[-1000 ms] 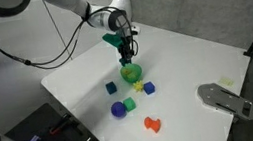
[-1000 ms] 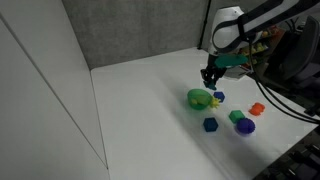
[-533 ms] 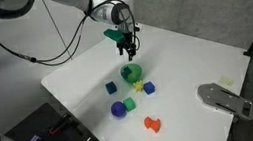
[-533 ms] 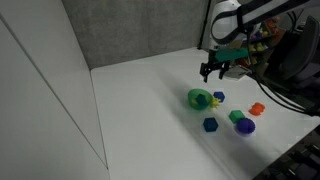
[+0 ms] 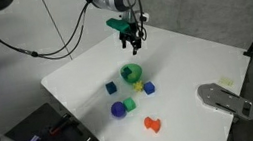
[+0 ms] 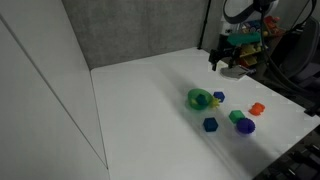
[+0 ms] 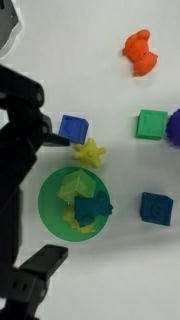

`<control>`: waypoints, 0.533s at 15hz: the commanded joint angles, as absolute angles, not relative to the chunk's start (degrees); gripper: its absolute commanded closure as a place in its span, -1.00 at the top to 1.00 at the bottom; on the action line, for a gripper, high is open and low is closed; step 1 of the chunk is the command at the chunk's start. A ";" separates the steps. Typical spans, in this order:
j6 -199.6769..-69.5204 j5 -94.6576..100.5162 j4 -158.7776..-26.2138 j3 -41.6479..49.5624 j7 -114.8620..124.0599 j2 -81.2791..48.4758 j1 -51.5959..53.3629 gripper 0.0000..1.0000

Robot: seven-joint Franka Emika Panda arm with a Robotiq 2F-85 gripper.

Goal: Put the green toy animal in the bowl

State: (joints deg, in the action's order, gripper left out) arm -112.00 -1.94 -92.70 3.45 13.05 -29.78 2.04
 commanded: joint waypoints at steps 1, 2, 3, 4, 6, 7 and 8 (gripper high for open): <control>-113.42 -1.94 -99.20 2.80 7.32 -22.32 -0.19 1.00; -114.32 -1.59 -101.16 2.80 5.44 -20.42 -0.56 1.00; -115.19 -1.13 -103.43 2.87 3.73 -18.32 -0.84 1.00; -116.05 -1.11 -105.61 2.86 2.34 -16.20 -1.17 1.00; -118.38 -0.44 -110.68 2.93 -0.46 -11.38 -1.54 1.00; -119.44 -0.03 -113.08 3.03 -1.09 -9.13 -1.58 1.00; -119.90 0.56 -115.91 3.16 -1.09 -6.36 -1.50 1.00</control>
State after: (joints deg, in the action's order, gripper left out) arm -116.95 -1.10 -106.64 3.46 0.99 -15.01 -0.95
